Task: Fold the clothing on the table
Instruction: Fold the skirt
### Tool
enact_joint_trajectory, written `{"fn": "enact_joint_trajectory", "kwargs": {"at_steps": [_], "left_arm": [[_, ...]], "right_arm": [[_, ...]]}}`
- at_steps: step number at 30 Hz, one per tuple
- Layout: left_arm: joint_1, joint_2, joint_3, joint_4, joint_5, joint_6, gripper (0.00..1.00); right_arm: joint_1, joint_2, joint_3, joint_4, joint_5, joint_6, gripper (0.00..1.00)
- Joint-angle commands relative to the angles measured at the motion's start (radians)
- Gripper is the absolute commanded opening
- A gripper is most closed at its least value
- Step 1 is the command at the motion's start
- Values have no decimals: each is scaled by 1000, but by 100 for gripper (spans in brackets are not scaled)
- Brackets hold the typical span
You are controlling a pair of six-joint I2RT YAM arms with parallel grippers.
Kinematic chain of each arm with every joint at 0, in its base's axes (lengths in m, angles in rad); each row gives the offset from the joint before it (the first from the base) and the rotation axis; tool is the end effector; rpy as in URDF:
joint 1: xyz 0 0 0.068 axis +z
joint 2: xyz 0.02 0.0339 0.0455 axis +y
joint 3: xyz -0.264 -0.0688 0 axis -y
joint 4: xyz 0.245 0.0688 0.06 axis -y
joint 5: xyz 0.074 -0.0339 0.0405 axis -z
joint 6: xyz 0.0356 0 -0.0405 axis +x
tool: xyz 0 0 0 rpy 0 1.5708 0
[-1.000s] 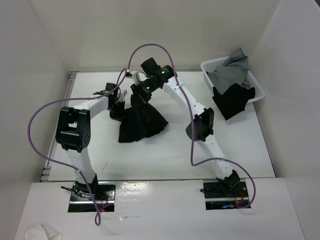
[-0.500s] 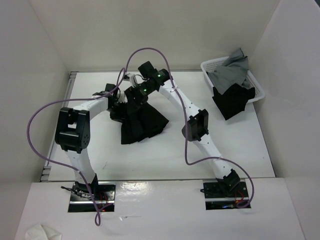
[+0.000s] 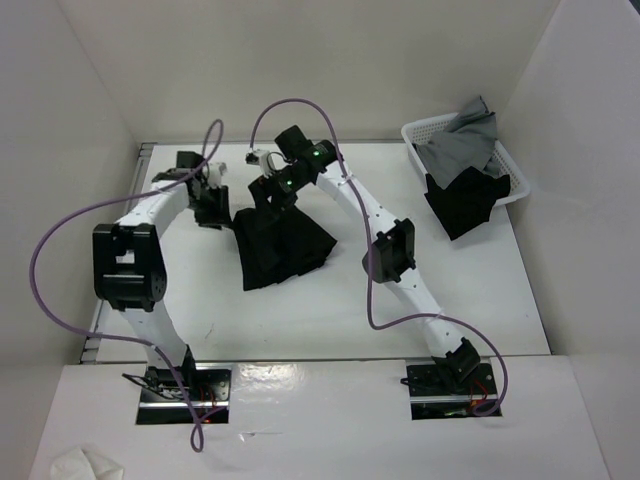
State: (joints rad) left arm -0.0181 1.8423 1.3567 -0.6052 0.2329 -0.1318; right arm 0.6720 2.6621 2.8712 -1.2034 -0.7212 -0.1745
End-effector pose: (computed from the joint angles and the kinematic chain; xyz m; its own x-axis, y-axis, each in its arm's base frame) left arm 0.3854 -0.0152 0.2102 -0.8955 -0.1117 -0.4309 0.0065 0.9646 -0.2636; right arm 0.4051 0.3523 0.2604 -0.5161 -0.5771 -0.6329 -0.8517 0.2675 0.4505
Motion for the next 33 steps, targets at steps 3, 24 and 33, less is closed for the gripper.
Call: {"fn": "enact_joint_trajectory", "kwargs": {"at_steps": [3, 24, 33], "left_arm": [[167, -132, 157, -82, 14, 54, 61], [409, -442, -5, -226, 140, 179, 92], [409, -529, -5, -277, 140, 216, 94]], "right_arm": [[15, -148, -41, 4, 15, -19, 91], [43, -240, -544, 154, 225, -42, 91], [158, -260, -573, 186, 400, 9, 91]]}}
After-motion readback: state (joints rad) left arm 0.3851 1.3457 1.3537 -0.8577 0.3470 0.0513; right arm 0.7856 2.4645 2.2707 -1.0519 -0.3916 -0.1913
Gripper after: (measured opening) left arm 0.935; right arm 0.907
